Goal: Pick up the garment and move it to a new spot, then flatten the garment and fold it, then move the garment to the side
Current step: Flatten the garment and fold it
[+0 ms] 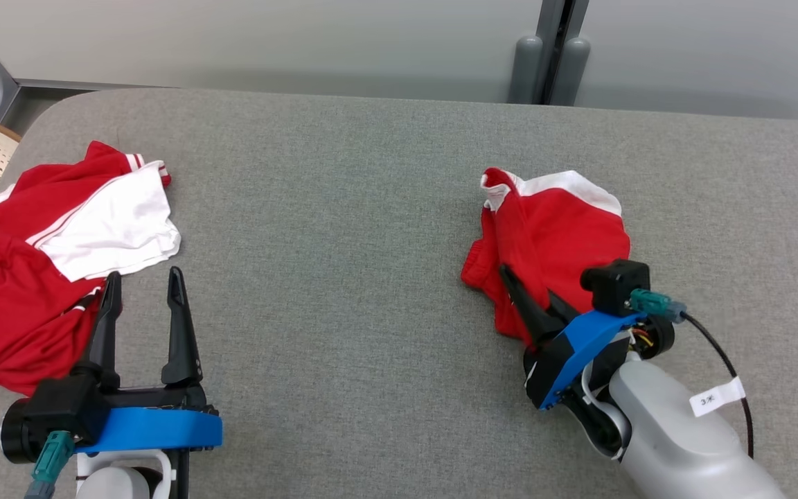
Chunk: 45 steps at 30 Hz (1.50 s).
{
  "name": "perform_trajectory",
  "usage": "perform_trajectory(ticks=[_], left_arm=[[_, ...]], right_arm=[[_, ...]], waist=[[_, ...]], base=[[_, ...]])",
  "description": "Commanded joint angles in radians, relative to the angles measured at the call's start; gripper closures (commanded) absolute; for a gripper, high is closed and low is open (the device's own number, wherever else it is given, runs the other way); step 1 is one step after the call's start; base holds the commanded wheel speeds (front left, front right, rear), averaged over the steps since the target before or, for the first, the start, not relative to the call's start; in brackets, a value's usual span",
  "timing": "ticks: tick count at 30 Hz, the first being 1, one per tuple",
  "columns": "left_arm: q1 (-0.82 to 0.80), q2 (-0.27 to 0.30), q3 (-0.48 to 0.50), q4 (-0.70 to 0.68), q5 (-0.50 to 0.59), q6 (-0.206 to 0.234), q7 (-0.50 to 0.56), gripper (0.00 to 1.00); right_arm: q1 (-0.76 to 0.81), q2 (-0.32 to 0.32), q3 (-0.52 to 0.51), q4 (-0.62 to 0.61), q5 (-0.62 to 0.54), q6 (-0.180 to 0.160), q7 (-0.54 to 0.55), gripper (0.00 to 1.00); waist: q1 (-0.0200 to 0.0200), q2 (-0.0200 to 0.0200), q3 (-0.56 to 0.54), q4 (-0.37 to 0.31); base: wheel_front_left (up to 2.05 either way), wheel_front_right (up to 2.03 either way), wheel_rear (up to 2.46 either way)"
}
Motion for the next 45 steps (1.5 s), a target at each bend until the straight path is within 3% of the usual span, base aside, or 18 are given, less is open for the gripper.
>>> perform_trajectory(ticks=[1,2,9,18,30,45], left_arm=[[-0.009,0.000,0.002,0.000,-0.005,0.006,-0.003,0.00],[-0.008,0.000,0.003,0.000,-0.005,0.006,-0.003,0.00],[-0.013,0.000,-0.008,0.005,0.001,0.004,-0.003,0.00],[0.003,0.000,-0.013,0.009,0.020,0.003,-0.003,0.00],[0.034,0.000,-0.012,0.035,0.056,0.005,-0.003,0.00],[0.097,0.000,0.002,0.080,0.072,0.021,-0.003,0.00]], right_arm=[[0.013,0.007,0.014,0.005,-0.011,0.001,-0.013,0.18],[0.019,0.011,0.019,0.008,-0.012,0.001,-0.015,0.00],[0.041,-0.010,0.006,-0.047,-0.060,0.001,-0.038,0.00],[0.203,-0.029,-0.267,-0.318,-0.226,0.000,-0.038,0.00],[0.421,0.042,-0.540,-0.519,-0.362,0.001,-0.038,0.00],[0.618,0.094,-0.620,-0.632,-0.444,0.001,-0.038,0.00]], waist=[[0.0000,0.0000,0.000,-0.002],[0.0000,0.0000,0.000,-0.003],[0.0000,0.0000,-0.008,-0.026],[0.0000,0.0000,-0.035,-0.084],[0.0000,0.0000,-0.083,-0.151],[0.0000,0.0000,-0.158,-0.141]], base=[[0.00,0.00,0.00],[0.00,0.00,0.00],[0.00,0.00,0.00],[0.00,0.00,0.00],[0.00,0.00,0.00],[0.00,0.00,0.00]])
